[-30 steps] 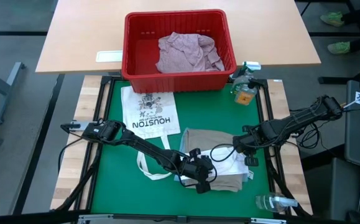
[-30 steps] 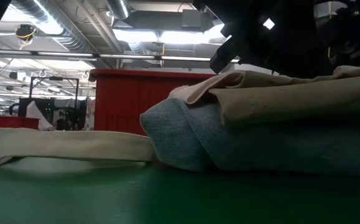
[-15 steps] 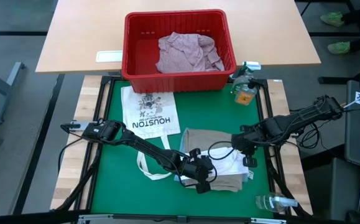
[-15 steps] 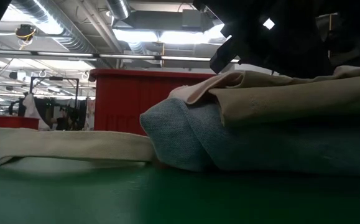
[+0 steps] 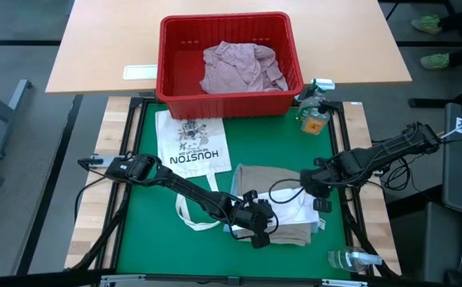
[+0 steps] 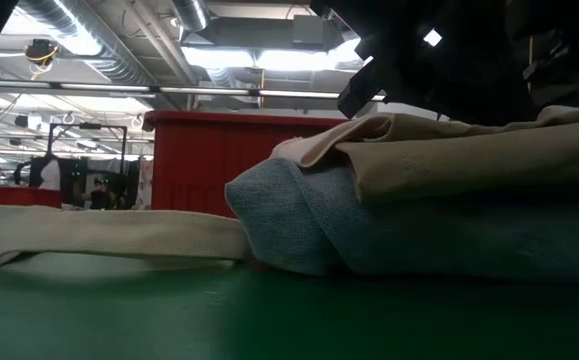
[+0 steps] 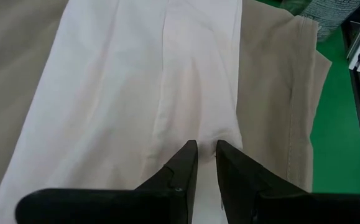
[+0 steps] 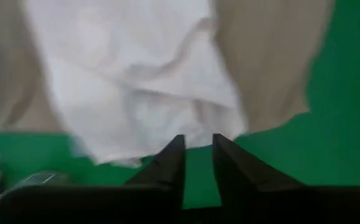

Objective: Fold laundry
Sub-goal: Fold the white underwear

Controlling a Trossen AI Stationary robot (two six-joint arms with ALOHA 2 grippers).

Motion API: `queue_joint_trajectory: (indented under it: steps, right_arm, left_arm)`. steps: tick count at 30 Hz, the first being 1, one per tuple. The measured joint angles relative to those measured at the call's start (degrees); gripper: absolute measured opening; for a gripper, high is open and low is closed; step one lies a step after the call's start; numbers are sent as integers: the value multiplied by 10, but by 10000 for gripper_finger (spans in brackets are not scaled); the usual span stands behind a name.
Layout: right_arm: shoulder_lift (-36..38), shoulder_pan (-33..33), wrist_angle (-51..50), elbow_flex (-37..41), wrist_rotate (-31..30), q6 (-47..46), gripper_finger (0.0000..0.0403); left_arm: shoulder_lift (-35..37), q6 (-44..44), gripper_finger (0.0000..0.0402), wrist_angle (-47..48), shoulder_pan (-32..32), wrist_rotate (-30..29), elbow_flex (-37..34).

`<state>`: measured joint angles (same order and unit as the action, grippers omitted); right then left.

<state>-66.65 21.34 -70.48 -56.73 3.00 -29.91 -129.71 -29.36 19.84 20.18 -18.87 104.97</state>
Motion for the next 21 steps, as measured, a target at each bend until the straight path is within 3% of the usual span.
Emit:
queue_joint_trajectory:
  steps: [3,8,21]
  right_arm:
    - [0,0,-8,13,-38,-15,120]
    - [0,0,-1,53,-29,-8,164]
    - [0,0,47,100,-25,49,166]
  left_arm:
    - [0,0,55,0,0,0,0]
    - [0,0,55,0,0,1,0]
    - [0,0,55,0,0,1,0]
